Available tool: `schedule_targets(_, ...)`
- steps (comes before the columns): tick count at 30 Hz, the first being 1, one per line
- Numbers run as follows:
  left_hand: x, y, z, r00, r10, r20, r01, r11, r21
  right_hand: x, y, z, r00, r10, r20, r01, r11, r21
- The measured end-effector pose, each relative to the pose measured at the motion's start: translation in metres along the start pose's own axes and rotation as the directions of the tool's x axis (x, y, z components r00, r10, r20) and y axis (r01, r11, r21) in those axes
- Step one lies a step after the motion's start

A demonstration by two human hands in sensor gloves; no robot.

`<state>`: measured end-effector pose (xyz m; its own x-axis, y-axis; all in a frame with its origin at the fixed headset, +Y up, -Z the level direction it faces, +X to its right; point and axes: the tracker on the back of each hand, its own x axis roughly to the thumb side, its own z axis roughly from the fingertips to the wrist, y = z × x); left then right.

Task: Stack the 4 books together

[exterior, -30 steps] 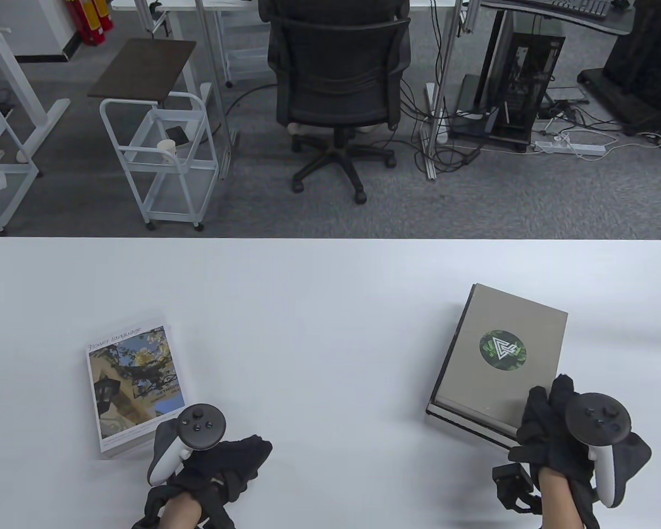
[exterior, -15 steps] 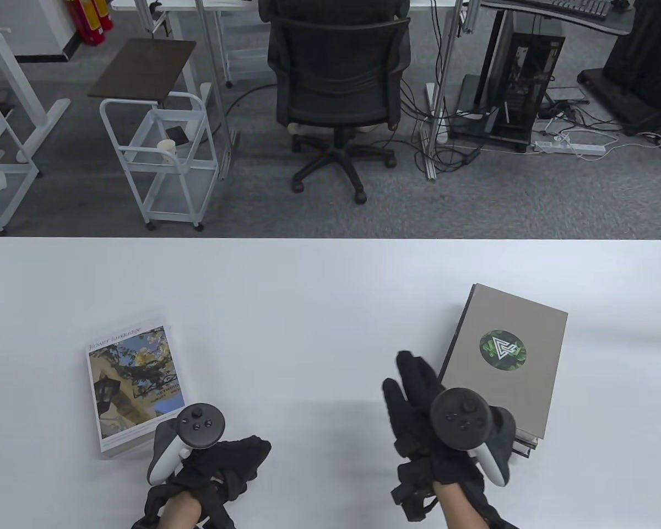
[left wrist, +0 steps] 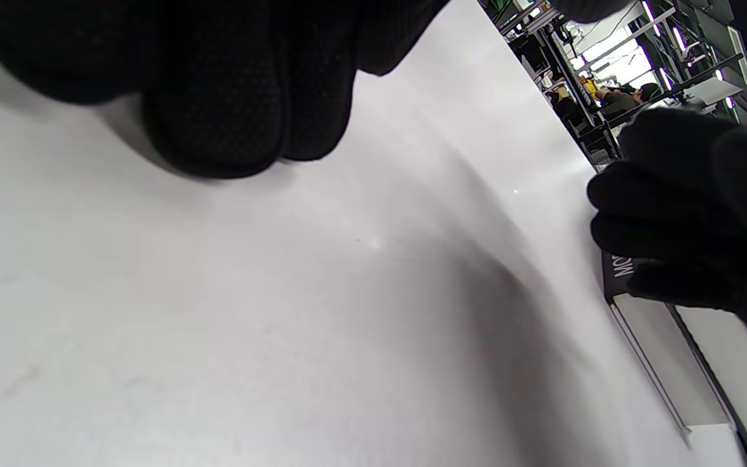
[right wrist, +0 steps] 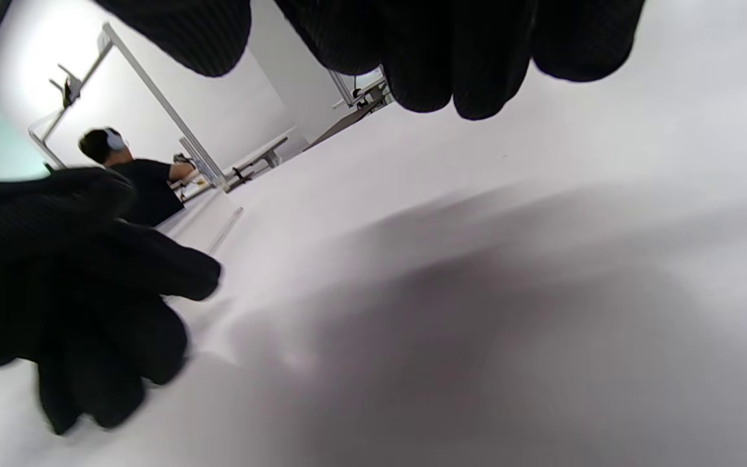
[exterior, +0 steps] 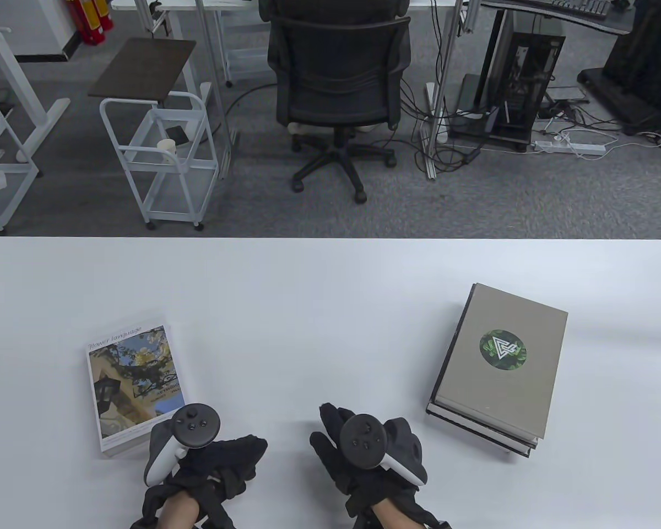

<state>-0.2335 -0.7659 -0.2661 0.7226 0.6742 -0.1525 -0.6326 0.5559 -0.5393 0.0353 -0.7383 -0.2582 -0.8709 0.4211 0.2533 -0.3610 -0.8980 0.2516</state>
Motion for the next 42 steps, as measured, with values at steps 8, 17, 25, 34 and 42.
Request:
schedule_targets(8,0.008,0.017,0.016,0.993,0.070,0.099,-0.081,0.991,0.110,-0.022,0.001,-0.004,0.994,-0.081,-0.079,0.082,0.997,0.008)
schedule_targets(17,-0.008,0.068,0.054,0.948,0.224,0.225,-0.306,0.837,0.454,-0.013,-0.001,-0.003,0.997,-0.069,-0.048,0.069,0.998,0.003)
schedule_targets(25,-0.061,0.074,0.049,0.939,0.296,-0.177,-0.162,0.832,0.530,-0.010,0.002,-0.004,0.998,-0.061,-0.035,0.062,0.998,0.020)
schedule_targets(34,-0.066,0.066,0.036,0.942,0.211,-0.262,-0.067,0.881,0.468,-0.010,0.004,-0.004,0.997,-0.067,-0.042,0.068,0.997,0.037)
schedule_targets(42,-0.063,0.055,0.026,0.915,0.087,-0.393,0.078,0.920,0.384,-0.010,0.004,-0.004,0.996,-0.071,-0.048,0.074,0.996,0.053)
